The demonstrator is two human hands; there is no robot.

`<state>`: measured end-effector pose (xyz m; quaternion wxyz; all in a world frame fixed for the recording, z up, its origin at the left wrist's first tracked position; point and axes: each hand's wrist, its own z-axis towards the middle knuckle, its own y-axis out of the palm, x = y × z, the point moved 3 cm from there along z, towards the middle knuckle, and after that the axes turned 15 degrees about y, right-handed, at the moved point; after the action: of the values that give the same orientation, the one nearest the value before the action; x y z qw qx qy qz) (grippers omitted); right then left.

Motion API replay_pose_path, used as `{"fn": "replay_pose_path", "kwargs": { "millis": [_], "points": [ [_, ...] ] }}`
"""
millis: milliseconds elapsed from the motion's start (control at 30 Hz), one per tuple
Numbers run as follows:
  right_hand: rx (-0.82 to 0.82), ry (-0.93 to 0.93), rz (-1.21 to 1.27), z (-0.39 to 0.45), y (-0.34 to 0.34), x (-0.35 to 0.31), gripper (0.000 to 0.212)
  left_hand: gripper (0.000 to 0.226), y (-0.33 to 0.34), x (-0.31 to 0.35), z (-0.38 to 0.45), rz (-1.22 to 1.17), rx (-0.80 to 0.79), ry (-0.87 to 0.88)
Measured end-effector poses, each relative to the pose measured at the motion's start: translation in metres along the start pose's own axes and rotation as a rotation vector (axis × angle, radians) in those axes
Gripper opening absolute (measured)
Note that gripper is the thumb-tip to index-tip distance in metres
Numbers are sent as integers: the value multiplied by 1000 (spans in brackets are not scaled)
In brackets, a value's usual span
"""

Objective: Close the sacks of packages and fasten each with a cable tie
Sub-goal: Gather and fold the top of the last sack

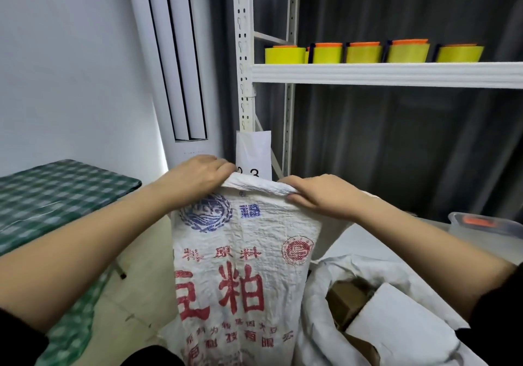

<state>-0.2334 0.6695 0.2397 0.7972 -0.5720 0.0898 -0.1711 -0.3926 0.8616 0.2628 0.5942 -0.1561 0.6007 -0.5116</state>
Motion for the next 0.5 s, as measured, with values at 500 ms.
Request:
{"fn": "replay_pose_path", "kwargs": {
  "millis": [500],
  "points": [
    [275,-38,-109,-2,9,26,48,5,0,19,14,-394,169,-238]
  ]
}}
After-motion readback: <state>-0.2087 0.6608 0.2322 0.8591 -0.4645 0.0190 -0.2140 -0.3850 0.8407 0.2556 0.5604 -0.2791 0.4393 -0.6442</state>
